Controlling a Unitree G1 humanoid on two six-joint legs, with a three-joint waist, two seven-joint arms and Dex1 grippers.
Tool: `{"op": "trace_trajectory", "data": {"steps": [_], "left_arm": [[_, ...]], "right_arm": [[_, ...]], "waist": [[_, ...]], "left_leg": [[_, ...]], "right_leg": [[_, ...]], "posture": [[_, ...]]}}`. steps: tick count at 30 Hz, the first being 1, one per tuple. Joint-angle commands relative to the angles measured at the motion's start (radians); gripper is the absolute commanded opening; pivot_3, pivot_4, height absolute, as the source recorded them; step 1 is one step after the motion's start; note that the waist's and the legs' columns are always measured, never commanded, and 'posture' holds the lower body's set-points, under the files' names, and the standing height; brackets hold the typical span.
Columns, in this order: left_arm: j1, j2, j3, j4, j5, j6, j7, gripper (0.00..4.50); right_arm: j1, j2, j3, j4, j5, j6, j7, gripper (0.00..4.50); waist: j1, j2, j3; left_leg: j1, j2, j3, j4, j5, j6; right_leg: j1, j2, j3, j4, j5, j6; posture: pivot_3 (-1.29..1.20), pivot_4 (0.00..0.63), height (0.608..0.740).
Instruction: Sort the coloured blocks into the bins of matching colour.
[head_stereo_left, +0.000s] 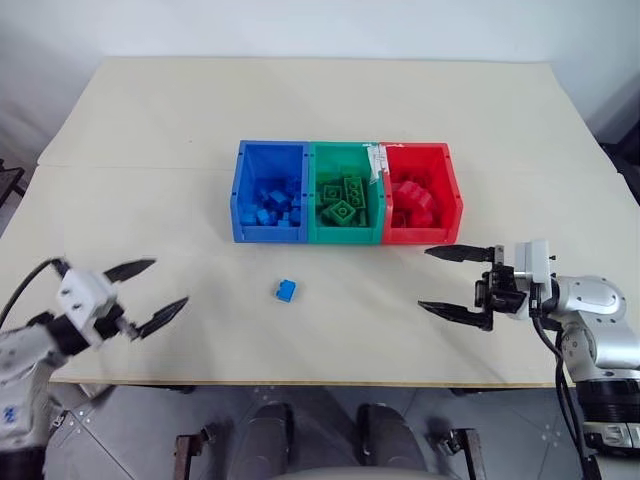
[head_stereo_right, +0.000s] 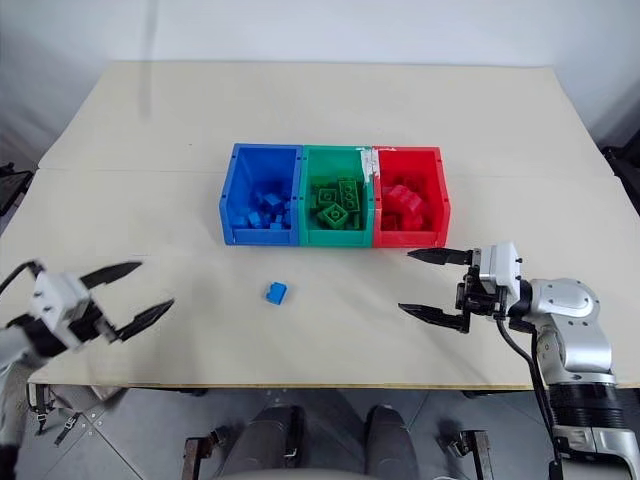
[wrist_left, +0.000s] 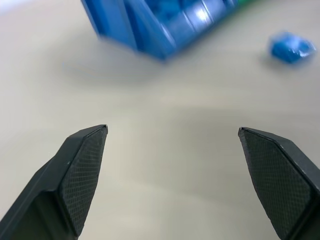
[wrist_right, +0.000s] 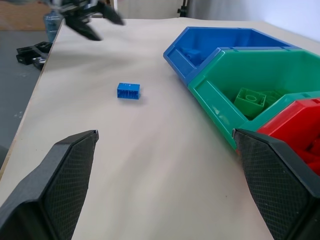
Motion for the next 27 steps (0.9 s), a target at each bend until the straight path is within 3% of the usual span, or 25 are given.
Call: {"op": "trace_trajectory", "data": {"steps": [1,5,12,15,23,27], "left_arm": [[0.058,0.022,0.053,-0.058,-0.058,0.001,-0.049,4.44],[0.034,0.018,0.005,-0.116,-0.062,0.027,-0.038,4.44],[-0.145,-0.057,-0.309,-0.280,0.010,0.175,0.049,4.44],[-0.252,-0.099,-0.431,-0.255,0.078,0.232,0.103,4.44],[-0.360,-0.167,-0.585,-0.111,0.213,0.223,0.148,4.44],[-0.370,-0.163,-0.581,-0.102,0.224,0.226,0.166,3.55]], "right_arm": [[-0.017,-0.021,-0.021,0.019,0.004,-0.015,0.024,4.50],[-0.036,-0.024,-0.018,0.046,-0.004,-0.019,0.034,4.50],[-0.030,-0.016,-0.011,0.043,-0.020,-0.029,0.022,4.50],[-0.025,-0.008,-0.008,0.030,-0.026,-0.037,0.010,4.50],[0.004,0.006,-0.009,-0.008,-0.028,-0.044,-0.026,4.50],[0.023,0.000,-0.022,-0.024,-0.023,-0.044,-0.042,4.50]], "waist": [[0.000,0.000,0.000],[-0.001,0.000,0.000],[-0.004,0.000,0.000],[-0.006,0.000,0.000],[-0.004,0.000,0.000],[-0.003,0.000,0.000]], "left_leg": [[0.000,0.000,0.000,0.000,0.000,0.000],[0.000,0.000,0.000,0.000,0.000,0.000],[0.000,-0.003,0.001,0.000,0.000,0.000],[0.000,-0.002,0.002,-0.001,0.000,-0.001],[0.000,-0.003,0.002,0.000,0.000,-0.001],[0.000,-0.003,0.002,0.001,0.000,-0.001]], "right_leg": [[0.000,0.000,0.000,0.000,0.000,0.000],[0.000,0.000,0.000,0.000,0.000,0.000],[0.000,0.001,0.001,0.001,0.001,0.000],[-0.001,0.003,0.001,0.004,0.001,0.000],[-0.001,0.003,0.001,0.006,0.001,0.000],[-0.001,0.002,0.001,0.005,0.001,0.000]], "posture": [[0.00,0.150,0.740],[0.00,0.150,0.740],[0.00,0.150,0.740],[0.00,0.150,0.740],[0.00,0.150,0.740],[0.00,0.150,0.740]]}}
